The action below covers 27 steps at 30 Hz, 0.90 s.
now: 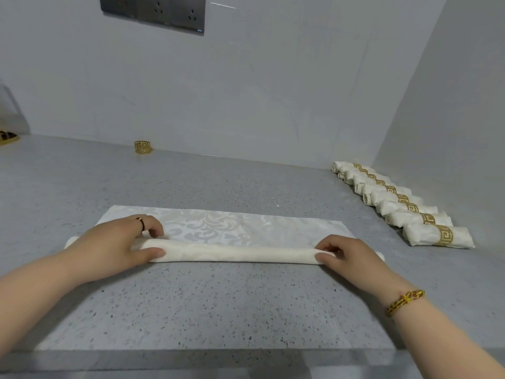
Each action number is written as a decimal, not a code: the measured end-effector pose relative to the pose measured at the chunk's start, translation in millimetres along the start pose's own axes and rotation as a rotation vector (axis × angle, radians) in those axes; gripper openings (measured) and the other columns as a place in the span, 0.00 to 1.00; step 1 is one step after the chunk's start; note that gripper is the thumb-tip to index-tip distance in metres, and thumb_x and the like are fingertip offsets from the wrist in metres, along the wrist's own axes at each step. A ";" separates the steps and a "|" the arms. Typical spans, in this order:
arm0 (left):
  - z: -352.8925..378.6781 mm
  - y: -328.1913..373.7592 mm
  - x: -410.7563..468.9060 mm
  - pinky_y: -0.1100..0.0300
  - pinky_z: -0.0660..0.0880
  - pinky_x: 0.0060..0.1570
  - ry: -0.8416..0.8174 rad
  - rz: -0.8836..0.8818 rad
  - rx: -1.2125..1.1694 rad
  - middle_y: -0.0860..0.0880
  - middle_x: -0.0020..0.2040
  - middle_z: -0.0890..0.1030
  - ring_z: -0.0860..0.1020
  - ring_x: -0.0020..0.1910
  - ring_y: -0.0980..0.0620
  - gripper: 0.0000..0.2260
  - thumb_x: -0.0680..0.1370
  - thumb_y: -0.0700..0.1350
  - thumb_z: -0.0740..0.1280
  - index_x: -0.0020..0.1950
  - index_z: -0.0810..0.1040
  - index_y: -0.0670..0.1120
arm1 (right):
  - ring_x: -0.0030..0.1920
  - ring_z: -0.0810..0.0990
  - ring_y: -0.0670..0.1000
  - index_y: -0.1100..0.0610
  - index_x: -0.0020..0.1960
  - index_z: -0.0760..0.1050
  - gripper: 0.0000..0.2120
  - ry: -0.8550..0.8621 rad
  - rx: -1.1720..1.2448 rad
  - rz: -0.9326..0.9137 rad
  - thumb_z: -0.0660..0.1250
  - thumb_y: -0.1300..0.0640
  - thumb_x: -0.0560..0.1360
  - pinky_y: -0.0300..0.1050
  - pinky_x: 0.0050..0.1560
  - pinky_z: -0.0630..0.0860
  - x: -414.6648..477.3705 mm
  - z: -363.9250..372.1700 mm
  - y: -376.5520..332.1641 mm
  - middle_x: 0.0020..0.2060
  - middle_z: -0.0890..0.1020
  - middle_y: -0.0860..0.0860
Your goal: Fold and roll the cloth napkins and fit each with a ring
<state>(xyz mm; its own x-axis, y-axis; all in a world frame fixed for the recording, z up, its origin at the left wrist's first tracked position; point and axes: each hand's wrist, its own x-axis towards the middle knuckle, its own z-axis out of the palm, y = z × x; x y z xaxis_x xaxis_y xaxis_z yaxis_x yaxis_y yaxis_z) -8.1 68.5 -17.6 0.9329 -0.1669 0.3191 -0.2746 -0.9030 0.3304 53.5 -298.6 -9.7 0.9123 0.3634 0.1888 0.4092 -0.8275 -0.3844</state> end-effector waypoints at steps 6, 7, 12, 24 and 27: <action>6.4 -7.0 5.8 0.72 0.67 0.42 -0.032 -0.018 -0.015 0.60 0.44 0.78 0.74 0.45 0.62 0.07 0.76 0.51 0.62 0.38 0.70 0.59 | 0.40 0.72 0.40 0.51 0.41 0.73 0.06 -0.030 0.105 0.092 0.62 0.57 0.76 0.25 0.39 0.66 15.7 3.9 -0.8 0.37 0.74 0.39; 6.7 -8.2 6.6 0.71 0.67 0.40 -0.039 -0.027 -0.012 0.60 0.42 0.78 0.74 0.43 0.62 0.08 0.77 0.51 0.61 0.37 0.71 0.58 | 0.42 0.73 0.43 0.49 0.39 0.72 0.08 -0.037 0.107 0.100 0.61 0.56 0.77 0.27 0.40 0.66 17.8 5.6 -0.7 0.38 0.75 0.39; 7.0 -8.2 9.8 0.75 0.63 0.38 -0.011 -0.083 0.011 0.58 0.44 0.77 0.75 0.47 0.60 0.01 0.77 0.52 0.62 0.45 0.70 0.58 | 0.49 0.70 0.48 0.52 0.47 0.71 0.03 0.016 -0.056 0.093 0.64 0.54 0.75 0.40 0.51 0.64 24.2 10.9 -2.2 0.46 0.74 0.47; 16.6 0.1 -2.2 0.74 0.62 0.46 0.047 0.137 0.111 0.59 0.52 0.80 0.77 0.51 0.59 0.35 0.64 0.73 0.50 0.56 0.79 0.53 | 0.51 0.73 0.48 0.56 0.53 0.77 0.10 0.084 -0.183 -0.161 0.68 0.57 0.72 0.30 0.46 0.62 2.6 7.7 4.6 0.48 0.77 0.47; 18.3 -2.9 2.0 0.72 0.64 0.50 0.050 0.028 0.043 0.58 0.56 0.78 0.74 0.55 0.59 0.18 0.73 0.61 0.61 0.59 0.74 0.56 | 0.50 0.74 0.48 0.57 0.53 0.77 0.08 0.109 -0.192 -0.118 0.64 0.60 0.74 0.24 0.42 0.63 4.5 6.7 1.5 0.49 0.79 0.50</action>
<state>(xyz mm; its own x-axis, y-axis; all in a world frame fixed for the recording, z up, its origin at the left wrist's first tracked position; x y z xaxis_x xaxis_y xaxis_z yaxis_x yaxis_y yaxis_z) -1.2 63.5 -34.2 0.9117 -0.1736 0.3723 -0.2895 -0.9146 0.2824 58.4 -295.3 -15.5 0.8472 0.4223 0.3223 0.4924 -0.8521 -0.1777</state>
